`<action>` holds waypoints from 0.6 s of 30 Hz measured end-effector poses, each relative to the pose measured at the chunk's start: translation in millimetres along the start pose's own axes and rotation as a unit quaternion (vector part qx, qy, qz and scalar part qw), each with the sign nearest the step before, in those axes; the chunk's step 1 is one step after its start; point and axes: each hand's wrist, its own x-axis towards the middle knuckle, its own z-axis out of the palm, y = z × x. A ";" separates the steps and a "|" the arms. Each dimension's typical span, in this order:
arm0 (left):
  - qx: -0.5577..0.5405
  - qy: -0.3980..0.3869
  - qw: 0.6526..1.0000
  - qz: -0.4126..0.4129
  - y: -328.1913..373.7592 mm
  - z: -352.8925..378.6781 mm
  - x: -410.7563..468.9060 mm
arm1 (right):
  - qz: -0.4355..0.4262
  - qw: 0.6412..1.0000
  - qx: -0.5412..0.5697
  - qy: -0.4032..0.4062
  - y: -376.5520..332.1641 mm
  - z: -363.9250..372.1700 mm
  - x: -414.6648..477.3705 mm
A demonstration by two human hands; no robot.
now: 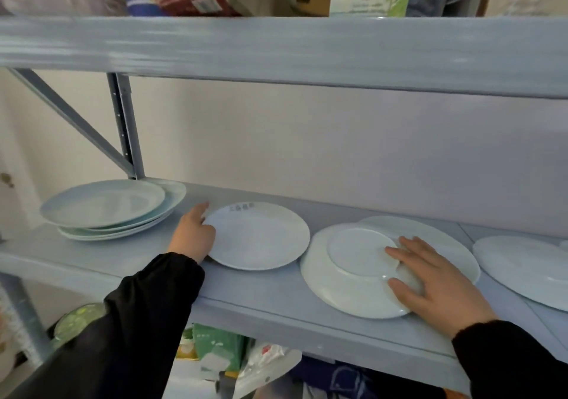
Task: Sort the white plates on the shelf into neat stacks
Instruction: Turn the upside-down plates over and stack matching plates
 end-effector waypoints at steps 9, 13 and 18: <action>0.016 -0.020 0.999 0.035 3.6 0.3 -11.4 | -0.072 0.994 -0.062 -0.051 -5.5 0.4 -0.5; 0.031 -0.034 0.997 0.055 6.5 1.8 -14.2 | -0.083 0.992 -0.069 -0.058 -8.4 1.1 -2.6; 0.026 -0.055 0.996 0.072 3.6 3.4 -10.8 | -0.091 0.989 -0.096 -0.062 -12.1 -0.8 -2.9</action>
